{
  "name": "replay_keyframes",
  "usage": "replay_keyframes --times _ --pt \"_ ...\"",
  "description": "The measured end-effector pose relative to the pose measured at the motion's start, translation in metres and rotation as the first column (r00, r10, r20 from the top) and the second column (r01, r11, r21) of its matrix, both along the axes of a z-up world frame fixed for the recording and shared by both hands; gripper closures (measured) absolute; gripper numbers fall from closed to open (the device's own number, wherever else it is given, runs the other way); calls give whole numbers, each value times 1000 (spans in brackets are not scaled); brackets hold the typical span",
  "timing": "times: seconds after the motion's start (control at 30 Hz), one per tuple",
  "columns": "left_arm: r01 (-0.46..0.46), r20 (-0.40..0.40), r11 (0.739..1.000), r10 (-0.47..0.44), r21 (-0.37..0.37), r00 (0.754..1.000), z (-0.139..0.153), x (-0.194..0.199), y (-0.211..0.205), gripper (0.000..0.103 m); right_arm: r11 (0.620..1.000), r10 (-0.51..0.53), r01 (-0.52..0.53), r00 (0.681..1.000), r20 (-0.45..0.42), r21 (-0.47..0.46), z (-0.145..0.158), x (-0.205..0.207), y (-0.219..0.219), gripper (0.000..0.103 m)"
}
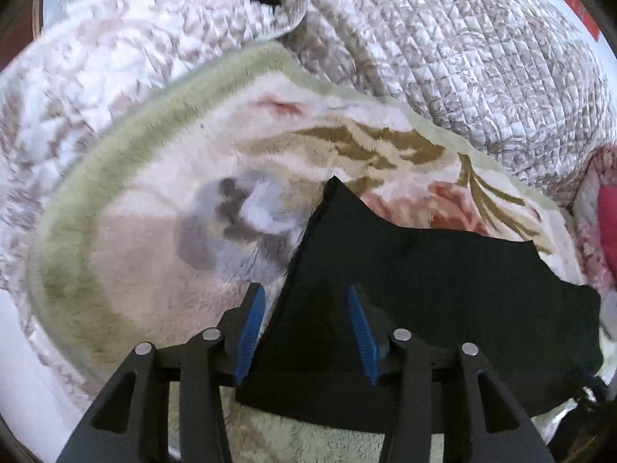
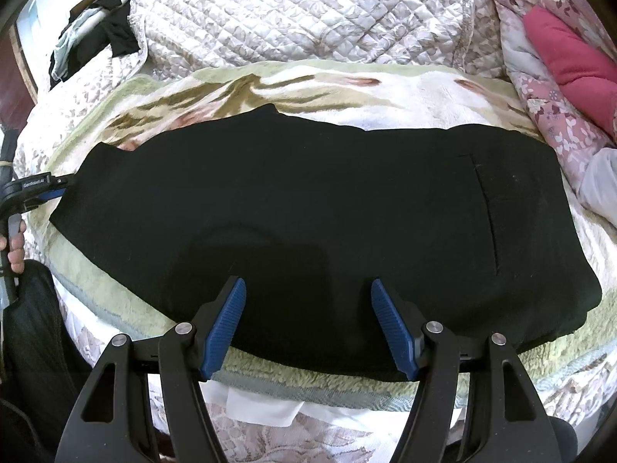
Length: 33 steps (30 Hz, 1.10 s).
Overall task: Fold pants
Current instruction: 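Grasp the folded pants edge with the left gripper, then lift the held pants edge with the left gripper and fold it over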
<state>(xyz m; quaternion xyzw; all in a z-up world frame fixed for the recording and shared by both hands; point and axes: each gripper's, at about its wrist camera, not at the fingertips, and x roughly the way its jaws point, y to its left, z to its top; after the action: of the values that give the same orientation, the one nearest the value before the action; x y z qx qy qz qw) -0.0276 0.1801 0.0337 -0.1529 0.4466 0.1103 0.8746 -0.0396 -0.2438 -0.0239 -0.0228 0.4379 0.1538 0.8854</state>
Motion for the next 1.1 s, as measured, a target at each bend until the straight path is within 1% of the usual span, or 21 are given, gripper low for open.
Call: replay_keyframes --times 0.07,0.13,0.27,0.5,0.7,0.77,0.83,0.9,0.93,1.0,1.03,1.1 --pt "5 -1 1000 -5 -16 1000 -2 4 1 48 1000 -1 1 1000 2 0 0 -1 0 35" --pt "12 -1 1000 -12 -20 1000 -4 9 -2 45 1000 -3 3 1000 0 2 0 0 0 35" --pt "33 5 999 -33 -1 999 -2 8 -10 45 1000 -1 1 1000 0 4 -1 1 -1 35" --pt "76 25 995 -74 -66 997 0 4 -9 45 1000 1 -1 1000 -1 8 -2 2 0 35" --pt "94 -23 994 -96 -55 995 -13 21 -10 45 1000 -1 2 1000 -4 17 -2 3 2 35" --pt "81 -39 997 -81 -11 996 -15 25 -13 50 1000 0 0 1000 -4 21 -2 2 2 35" --pt "88 -51 995 -86 41 995 -16 26 -20 52 1000 -2 2 1000 -3 23 -3 1 2 35" --pt "83 -62 994 -79 69 995 -17 27 -21 65 1000 -6 6 1000 -2 30 -2 1 2 35" --pt "72 -64 995 -68 69 996 -17 27 -20 76 999 -10 10 1000 -3 34 -2 1 2 35" --pt "66 -58 997 -63 46 996 -17 26 -15 84 999 -12 12 1000 -2 45 -1 0 2 35" --pt "76 -55 996 -74 37 996 -16 25 -16 90 999 -11 11 1000 1 47 0 -1 2 35" --pt "93 -50 994 -91 48 995 -11 24 -20 93 999 -11 11 1000 7 50 2 -2 1 35"
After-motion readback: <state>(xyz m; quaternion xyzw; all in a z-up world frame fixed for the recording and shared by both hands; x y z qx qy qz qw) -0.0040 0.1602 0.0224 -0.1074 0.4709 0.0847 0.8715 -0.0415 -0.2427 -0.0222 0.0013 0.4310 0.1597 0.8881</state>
